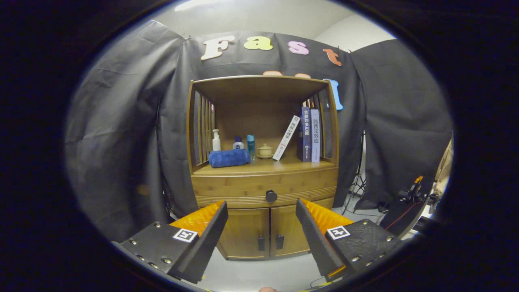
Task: Pull open the drawer, take out the items inside it, and place them on the countertop above the cabinet.
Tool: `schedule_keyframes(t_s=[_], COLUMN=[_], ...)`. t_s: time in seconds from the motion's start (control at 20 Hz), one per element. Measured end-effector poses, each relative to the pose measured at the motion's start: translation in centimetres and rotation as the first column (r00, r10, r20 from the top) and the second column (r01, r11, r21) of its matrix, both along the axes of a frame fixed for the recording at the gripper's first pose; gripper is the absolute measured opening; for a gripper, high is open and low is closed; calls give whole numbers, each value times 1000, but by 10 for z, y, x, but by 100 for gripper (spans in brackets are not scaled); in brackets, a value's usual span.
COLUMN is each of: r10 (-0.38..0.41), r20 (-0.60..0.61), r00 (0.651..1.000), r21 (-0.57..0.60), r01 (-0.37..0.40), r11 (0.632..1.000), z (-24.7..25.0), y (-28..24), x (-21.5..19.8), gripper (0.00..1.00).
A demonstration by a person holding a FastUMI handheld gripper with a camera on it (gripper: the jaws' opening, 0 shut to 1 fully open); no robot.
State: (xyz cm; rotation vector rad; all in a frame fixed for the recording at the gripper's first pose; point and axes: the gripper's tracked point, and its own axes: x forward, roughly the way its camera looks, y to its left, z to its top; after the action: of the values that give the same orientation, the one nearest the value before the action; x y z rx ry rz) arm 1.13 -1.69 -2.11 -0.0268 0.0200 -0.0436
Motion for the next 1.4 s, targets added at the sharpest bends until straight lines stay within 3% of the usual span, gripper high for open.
schedule_keyframes(t_s=[0.25,0.6,0.85,1.1,1.4], r10=[-23,-14,35,131,133], r20=[-6,-58,-82,-110,-86], r00=[1000,998,996,985,987], r21=[19,-26,-12,6,13], r01=[23,13,-36,-131,-133], r11=[1000,1000,999,991,991], z=[-10,-70,-110,-139,-148], y=[-9,-14,-1,29,40], x=[29,103,161,211,236], gripper=[100,100,100,100,100])
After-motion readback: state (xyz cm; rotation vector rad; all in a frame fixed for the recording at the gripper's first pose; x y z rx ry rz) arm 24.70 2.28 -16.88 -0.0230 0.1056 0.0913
